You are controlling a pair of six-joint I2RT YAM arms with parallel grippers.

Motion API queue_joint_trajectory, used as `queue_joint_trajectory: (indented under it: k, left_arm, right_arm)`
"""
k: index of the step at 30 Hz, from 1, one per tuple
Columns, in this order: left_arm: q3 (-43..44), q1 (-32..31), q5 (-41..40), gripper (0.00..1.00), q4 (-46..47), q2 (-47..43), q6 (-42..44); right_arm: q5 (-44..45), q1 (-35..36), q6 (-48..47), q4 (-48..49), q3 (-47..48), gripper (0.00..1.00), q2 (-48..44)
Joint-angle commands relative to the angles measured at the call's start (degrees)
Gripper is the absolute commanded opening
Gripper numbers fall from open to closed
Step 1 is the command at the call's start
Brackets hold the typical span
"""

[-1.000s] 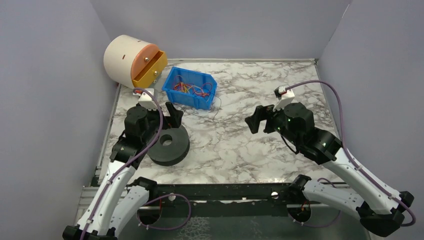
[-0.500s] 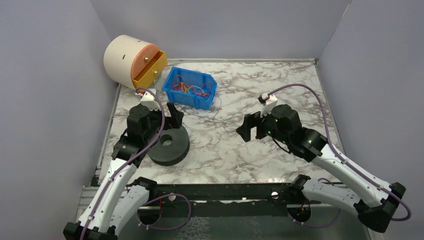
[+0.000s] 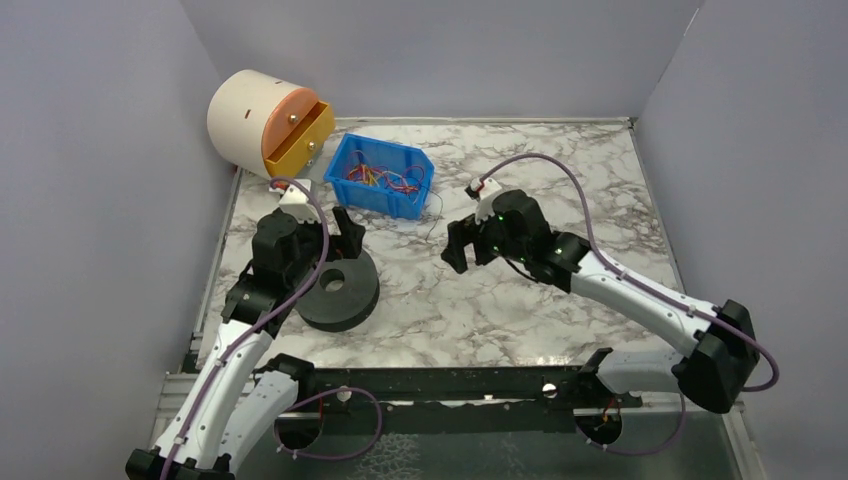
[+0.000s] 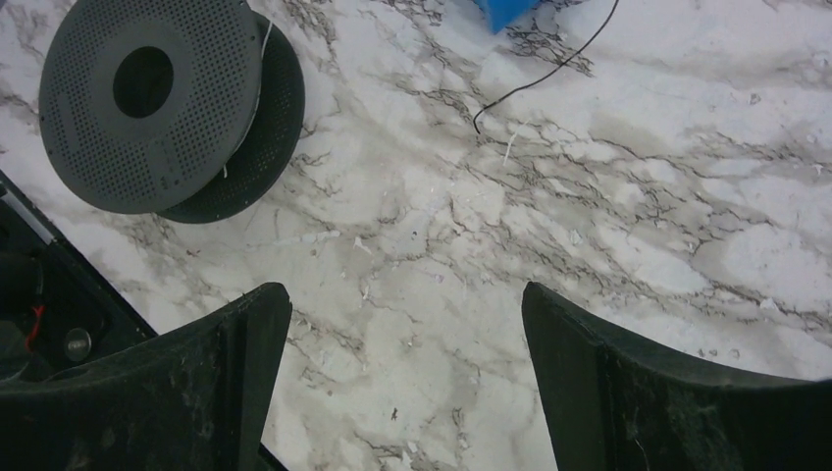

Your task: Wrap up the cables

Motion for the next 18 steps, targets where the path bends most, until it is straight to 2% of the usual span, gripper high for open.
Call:
queue_joint_trajectory:
  k: [1,13,18]
  left_arm:
    - [-0.36,0.43,-3.47,0.99,-1.6,-2.28,0.84]
    - [0.33,0.43,-9.33,0.99,-3.88,-4.09,1.06]
    - [1.36,0.42,-16.85,0.99,-6.41,-4.83,0.56]
  right_arm:
    - [-2.22,0.23,-3.57,6.69,5.35,0.92,6.29]
    - [-3.22,0.19,-11.75,3.52,26.26,0.89,27.52]
    - [-5.79,0.17,-16.91,-1.43,38.6,0.87,37.62]
